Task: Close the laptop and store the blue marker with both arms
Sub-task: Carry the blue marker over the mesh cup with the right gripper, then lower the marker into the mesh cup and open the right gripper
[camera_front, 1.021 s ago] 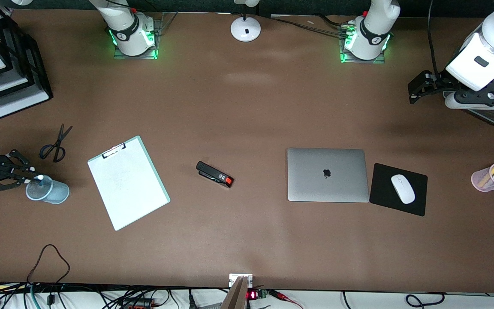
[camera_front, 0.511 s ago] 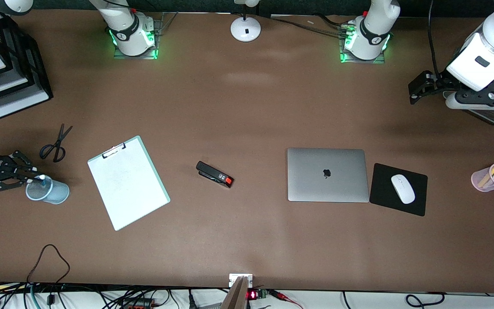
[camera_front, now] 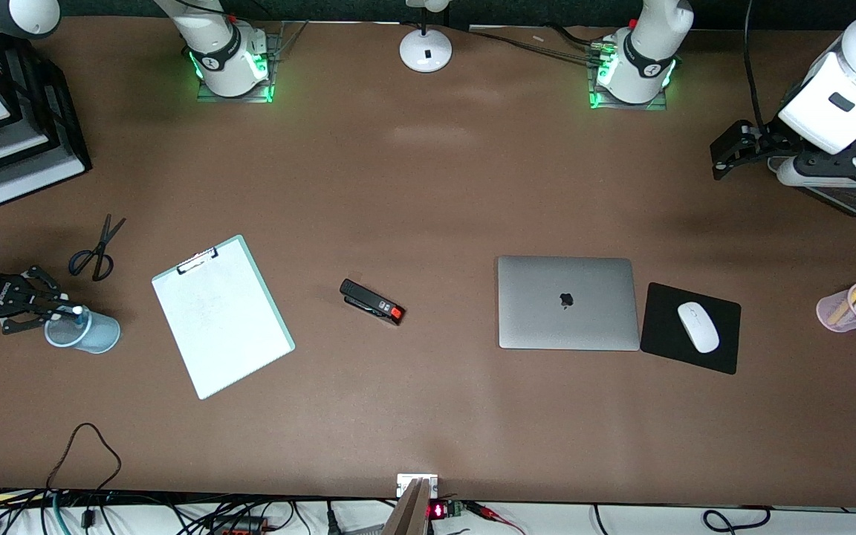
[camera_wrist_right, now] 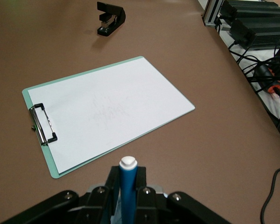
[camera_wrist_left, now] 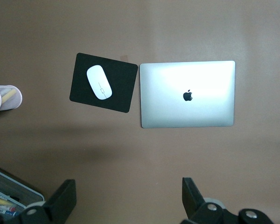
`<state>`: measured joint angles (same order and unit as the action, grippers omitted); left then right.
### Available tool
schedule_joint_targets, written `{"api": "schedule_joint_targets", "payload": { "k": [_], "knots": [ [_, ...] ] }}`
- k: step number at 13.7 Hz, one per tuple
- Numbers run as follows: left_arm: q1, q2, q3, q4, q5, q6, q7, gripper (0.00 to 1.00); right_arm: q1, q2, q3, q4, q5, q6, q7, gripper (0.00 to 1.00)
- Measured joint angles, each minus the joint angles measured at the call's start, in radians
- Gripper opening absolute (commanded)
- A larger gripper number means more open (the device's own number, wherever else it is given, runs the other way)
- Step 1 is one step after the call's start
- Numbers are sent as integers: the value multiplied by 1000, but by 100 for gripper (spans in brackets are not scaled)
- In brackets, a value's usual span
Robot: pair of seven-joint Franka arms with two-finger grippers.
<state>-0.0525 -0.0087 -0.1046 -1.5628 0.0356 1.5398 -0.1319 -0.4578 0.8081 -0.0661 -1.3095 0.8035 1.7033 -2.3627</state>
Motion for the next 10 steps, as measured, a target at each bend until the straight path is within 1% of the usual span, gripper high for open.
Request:
{"api": "schedule_joint_targets", "payload": {
  "k": [4, 5, 6, 7, 8, 10],
  "knots": [
    [0, 0, 0, 0, 0, 0, 0, 100, -10, 29, 0, 29, 2, 0, -3, 0],
    [0, 0, 0, 0, 0, 0, 0, 100, -11, 35, 1, 32, 2, 0, -3, 2],
    [1, 0, 0, 0, 0, 0, 0, 100, -12, 42, 0, 33, 3, 0, -3, 11],
    [1, 0, 0, 0, 0, 1, 0, 100, -14, 47, 1, 34, 3, 0, -3, 48],
    [1, 0, 0, 0, 0, 1, 0, 100, -17, 51, 1, 34, 3, 0, 3, 99],
    [1, 0, 0, 0, 0, 2, 0, 100, -26, 53, 0, 35, 3, -2, 31, 100]
  ]
}}
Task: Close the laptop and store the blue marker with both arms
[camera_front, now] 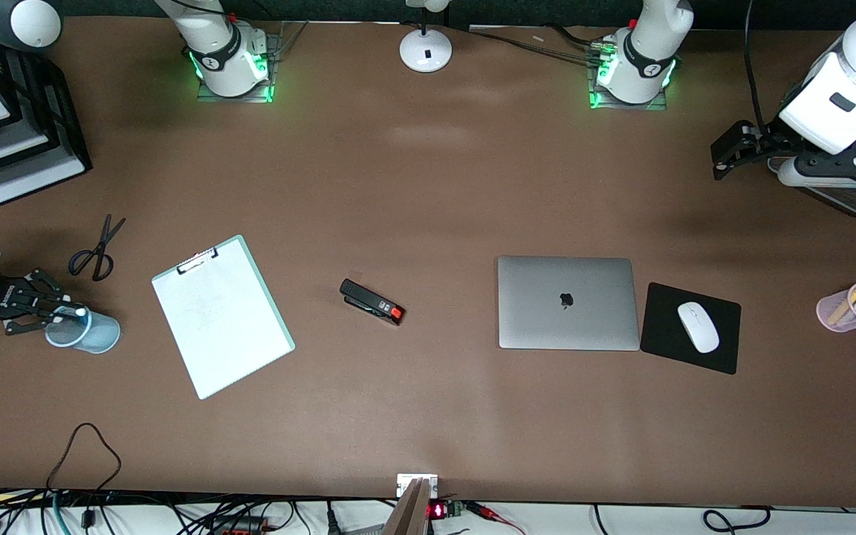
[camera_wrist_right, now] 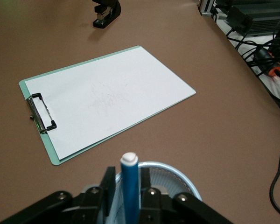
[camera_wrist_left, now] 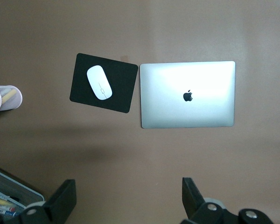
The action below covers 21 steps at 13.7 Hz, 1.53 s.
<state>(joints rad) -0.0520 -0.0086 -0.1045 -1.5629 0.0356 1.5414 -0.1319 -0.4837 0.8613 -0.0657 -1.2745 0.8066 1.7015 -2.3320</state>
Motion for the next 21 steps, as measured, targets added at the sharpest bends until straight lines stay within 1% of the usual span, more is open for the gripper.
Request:
{"api": "schedule_joint_targets", "payload": {
  "k": [3, 5, 8, 12, 15, 18, 21],
  "knots": [
    [0, 0, 0, 0, 0, 0, 0, 100, -6, -11, 0, 20, 0, -13, 78, 100],
    [0, 0, 0, 0, 0, 0, 0, 100, -6, -36, 0, 33, -12, -55, 151, 100],
    [0, 0, 0, 0, 0, 1, 0, 100, -4, -97, 1, 39, -84, -140, 307, 100],
    [0, 0, 0, 0, 0, 1, 0, 100, 13, -206, 12, 44, -200, -183, 480, 100],
    [0, 1, 0, 0, 0, 1, 0, 100, 58, -278, 14, 45, -251, -268, 652, 100],
    [0, 2, 0, -1, 0, 1, 0, 100, 141, -331, 17, 45, -314, -278, 806, 100],
    [0, 8, 0, -2, 0, 7, 0, 100, 247, -361, 18, 45, -381, -275, 958, 100]
  ]
}}
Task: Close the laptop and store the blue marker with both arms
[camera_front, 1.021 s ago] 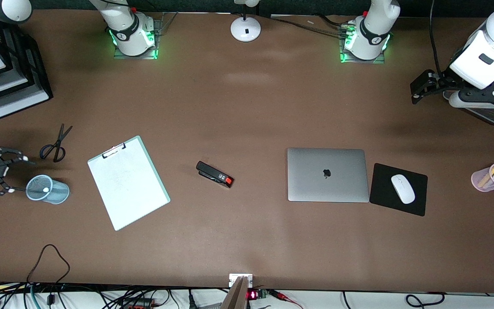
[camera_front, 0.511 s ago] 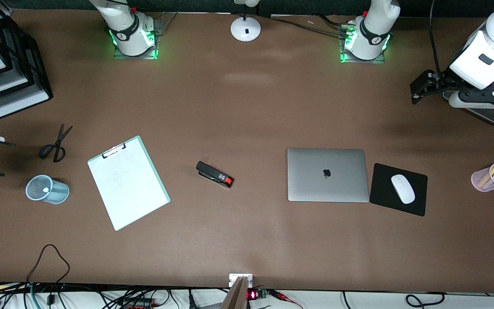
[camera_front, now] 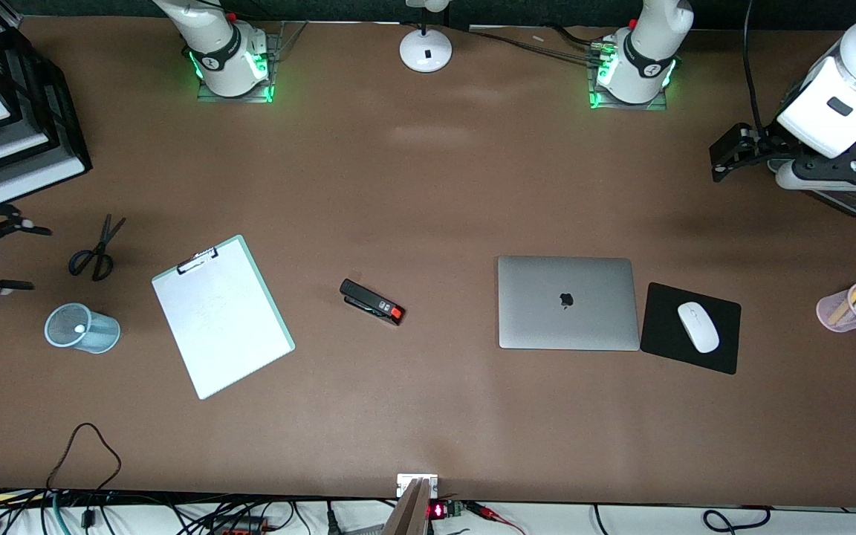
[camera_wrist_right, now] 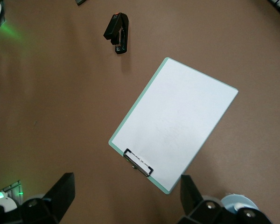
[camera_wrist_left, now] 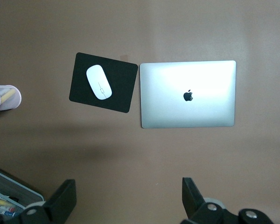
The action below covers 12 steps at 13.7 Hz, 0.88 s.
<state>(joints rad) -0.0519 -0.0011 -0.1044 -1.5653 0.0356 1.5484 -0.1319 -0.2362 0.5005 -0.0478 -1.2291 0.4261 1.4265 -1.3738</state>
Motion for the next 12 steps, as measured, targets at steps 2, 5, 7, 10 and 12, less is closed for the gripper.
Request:
{"api": "schedule_joint_targets", "payload": {
  "k": [2, 5, 7, 10, 12],
  "knots": [
    [0, 1, 0, 0, 0, 3, 0, 100, 53, -14, -1, 0, -41, 32, 94, 100],
    [0, 1, 0, -1, 0, 3, 0, 100, 115, -62, -1, -2, -108, 47, 287, 100],
    [0, 1, 0, -2, 0, 3, 0, 100, 153, -95, -1, -28, -150, 46, 481, 100],
    [0, 1, 0, -5, 0, 3, 0, 100, 199, -158, -1, -110, -219, 45, 810, 100],
    [-1, 1, -1, -6, 0, 3, 0, 100, 210, -192, -1, -166, -260, 45, 999, 100]
  ]
}}
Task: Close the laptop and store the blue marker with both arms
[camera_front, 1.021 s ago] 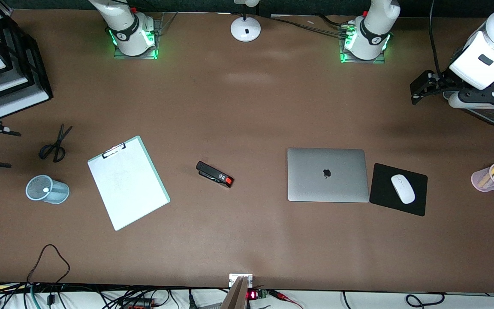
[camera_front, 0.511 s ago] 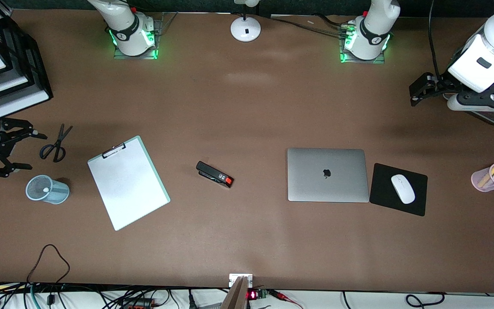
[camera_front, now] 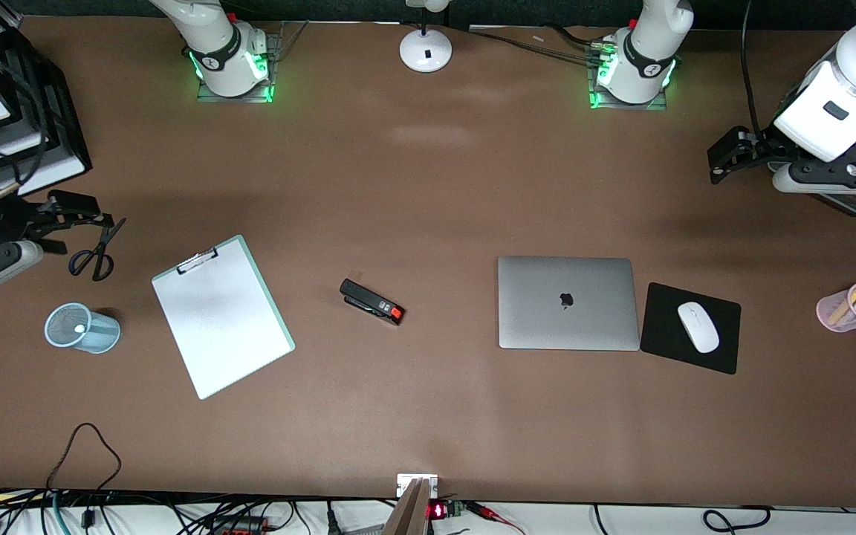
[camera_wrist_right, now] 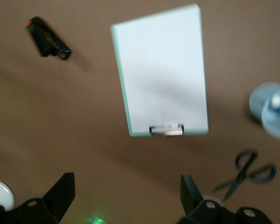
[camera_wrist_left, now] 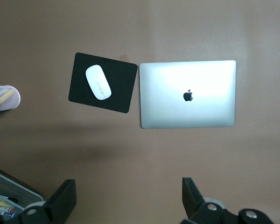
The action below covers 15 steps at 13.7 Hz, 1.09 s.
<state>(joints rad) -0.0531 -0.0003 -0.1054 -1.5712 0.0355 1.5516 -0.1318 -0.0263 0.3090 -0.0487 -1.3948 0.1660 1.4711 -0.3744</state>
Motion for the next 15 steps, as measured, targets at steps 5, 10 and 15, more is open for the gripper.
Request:
{"api": "schedule_joint_targets", "payload": {
  "k": [5, 10, 15],
  "knots": [
    [-1, -5, -3, -7, -1, 0, 0, 100, 8, -23, -8, -39, -127, 5, 239, 100],
    [-1, -27, -6, -30, -1, 0, 0, 100, 14, -75, -46, -35, -142, 92, 246, 100],
    [-1, -48, -6, -59, -1, 13, 0, 100, 17, -140, -49, -50, -146, 45, 330, 100]
  ]
}}
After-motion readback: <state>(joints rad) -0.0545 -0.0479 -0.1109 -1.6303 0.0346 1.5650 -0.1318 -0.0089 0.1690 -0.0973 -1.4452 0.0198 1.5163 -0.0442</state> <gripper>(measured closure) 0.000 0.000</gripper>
